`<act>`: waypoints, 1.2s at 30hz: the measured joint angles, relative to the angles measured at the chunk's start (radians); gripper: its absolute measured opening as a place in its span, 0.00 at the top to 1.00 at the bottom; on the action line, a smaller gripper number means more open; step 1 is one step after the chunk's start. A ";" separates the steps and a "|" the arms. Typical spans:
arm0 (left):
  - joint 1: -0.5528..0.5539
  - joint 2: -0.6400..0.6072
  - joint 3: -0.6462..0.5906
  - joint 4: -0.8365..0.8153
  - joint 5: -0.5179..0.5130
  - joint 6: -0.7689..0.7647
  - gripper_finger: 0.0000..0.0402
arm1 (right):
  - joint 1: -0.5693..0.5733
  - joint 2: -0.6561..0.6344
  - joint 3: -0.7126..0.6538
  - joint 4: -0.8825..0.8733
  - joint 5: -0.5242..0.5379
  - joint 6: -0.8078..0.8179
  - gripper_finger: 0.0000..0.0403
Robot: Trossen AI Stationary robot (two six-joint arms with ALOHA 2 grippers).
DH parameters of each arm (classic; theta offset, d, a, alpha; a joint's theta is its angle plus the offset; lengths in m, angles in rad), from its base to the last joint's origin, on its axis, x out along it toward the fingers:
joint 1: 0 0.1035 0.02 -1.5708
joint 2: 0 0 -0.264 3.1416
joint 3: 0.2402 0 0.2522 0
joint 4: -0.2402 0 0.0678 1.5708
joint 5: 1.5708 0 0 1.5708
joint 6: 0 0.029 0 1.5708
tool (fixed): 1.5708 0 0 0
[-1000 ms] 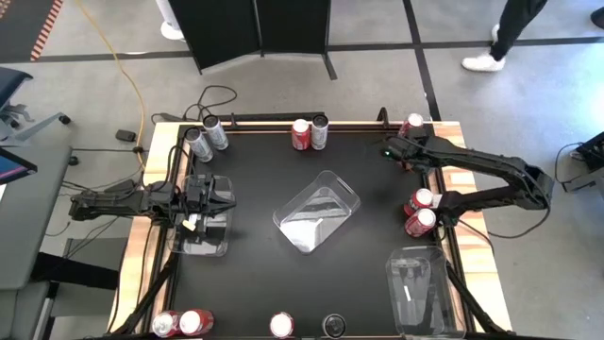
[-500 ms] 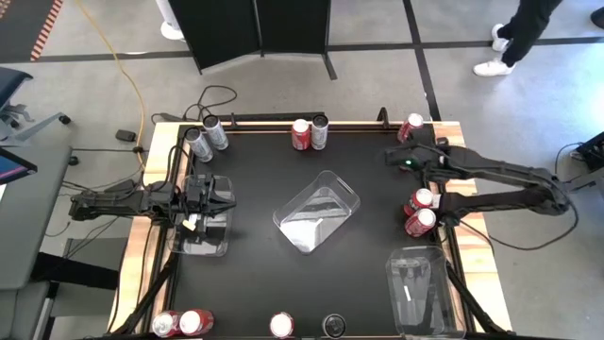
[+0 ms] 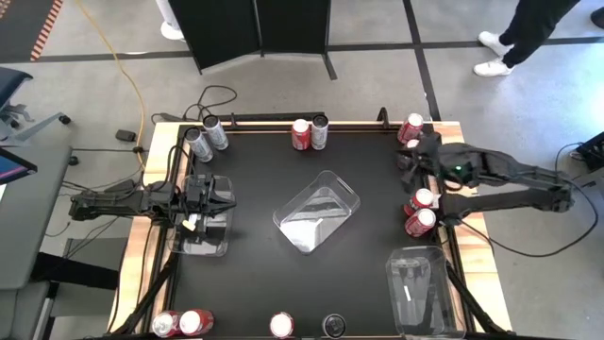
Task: Sort soda cans
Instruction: Put the white soda can into the middle transparent bin
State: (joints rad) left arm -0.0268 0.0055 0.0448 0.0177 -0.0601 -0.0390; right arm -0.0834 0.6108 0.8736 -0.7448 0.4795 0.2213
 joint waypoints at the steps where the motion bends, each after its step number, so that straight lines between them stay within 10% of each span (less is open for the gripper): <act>1: 0.000 0.000 0.000 0.000 0.000 0.000 0.99 | 0.017 -0.008 0.007 0.001 -0.010 -0.024 0.59; 8: 0.000 0.000 0.000 0.001 0.000 0.000 0.99 | 0.118 -0.021 0.063 -0.007 -0.044 -0.191 0.51; 17: 0.000 0.000 -0.001 0.110 -0.001 0.115 0.99 | 0.165 0.062 0.283 -0.341 -0.079 0.060 0.61; 36: 0.000 0.001 -0.001 0.329 -0.005 0.305 0.99 | 0.179 0.334 0.376 -0.786 -0.403 0.438 0.29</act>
State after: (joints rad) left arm -0.0268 0.0064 0.0441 0.3471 -0.0650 0.2662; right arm 0.0954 0.9446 1.2499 -1.5304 0.0761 0.6594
